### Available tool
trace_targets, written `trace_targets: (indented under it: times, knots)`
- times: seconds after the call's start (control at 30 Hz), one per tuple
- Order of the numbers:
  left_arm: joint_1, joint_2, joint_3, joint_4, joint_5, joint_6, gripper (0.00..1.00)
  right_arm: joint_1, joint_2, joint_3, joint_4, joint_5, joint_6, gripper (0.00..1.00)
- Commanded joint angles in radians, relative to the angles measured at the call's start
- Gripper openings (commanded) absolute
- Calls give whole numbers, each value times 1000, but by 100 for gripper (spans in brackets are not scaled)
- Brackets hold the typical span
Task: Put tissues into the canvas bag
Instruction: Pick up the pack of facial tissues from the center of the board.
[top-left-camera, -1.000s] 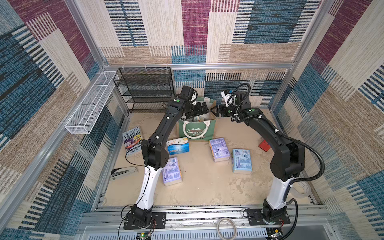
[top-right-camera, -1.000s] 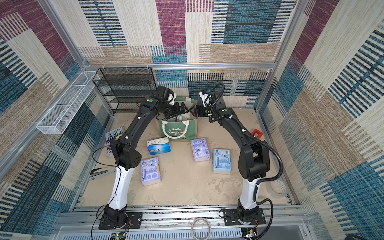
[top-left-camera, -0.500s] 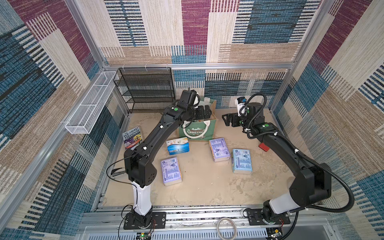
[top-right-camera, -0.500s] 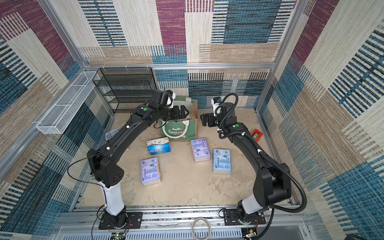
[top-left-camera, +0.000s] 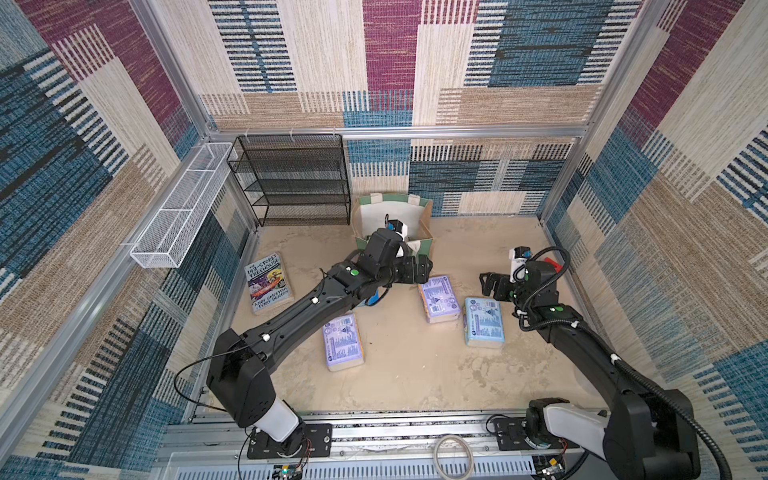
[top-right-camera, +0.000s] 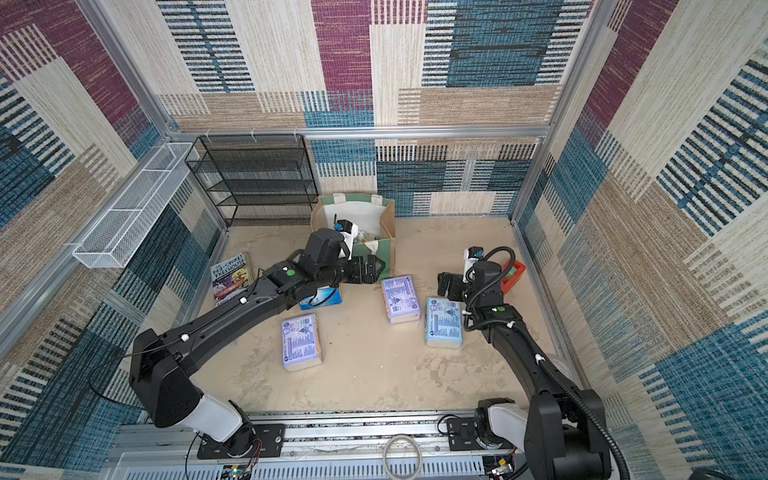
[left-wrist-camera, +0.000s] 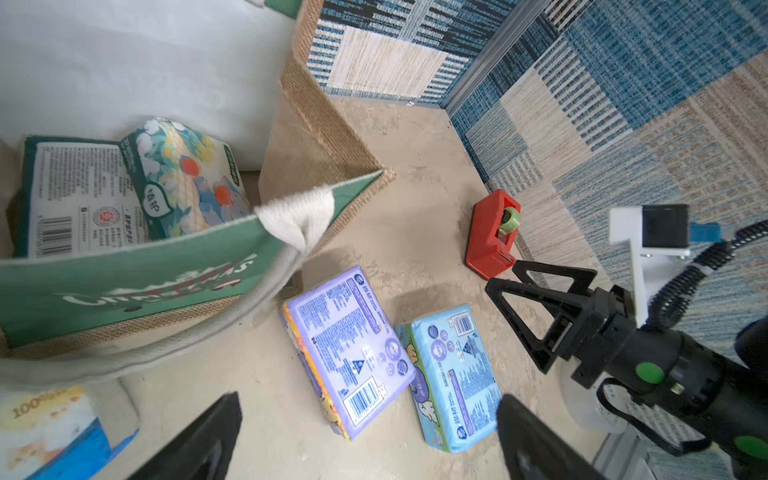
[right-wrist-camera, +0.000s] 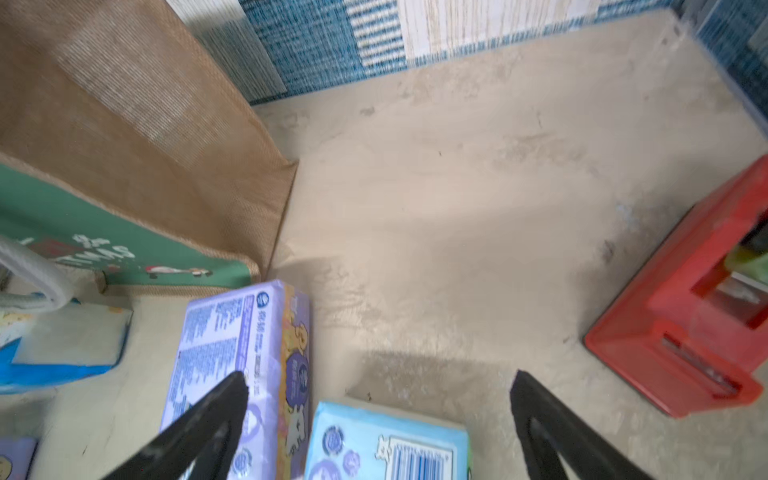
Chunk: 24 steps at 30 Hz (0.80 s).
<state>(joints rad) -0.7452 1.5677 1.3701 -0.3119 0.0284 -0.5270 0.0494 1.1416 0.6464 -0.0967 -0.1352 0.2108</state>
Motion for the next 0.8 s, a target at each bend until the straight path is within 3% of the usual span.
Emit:
trace_targets:
  times: [0.0,0.4,0.6,0.77]
  knots:
    - [-33,-5,-54,91,-22,-30,99,-36,-27,-68,74,-52,59,99]
    - [-165,96,-232,290,72,-169,91,-164,-34,-253,196,-242,173,99]
    - [-188,161,-254,380,161,-215,87,-171,6,-305,255,-356,253,99]
    - [-190,215,-223,388,251,-219,81,-171,-20,-358,276,-374,300,99]
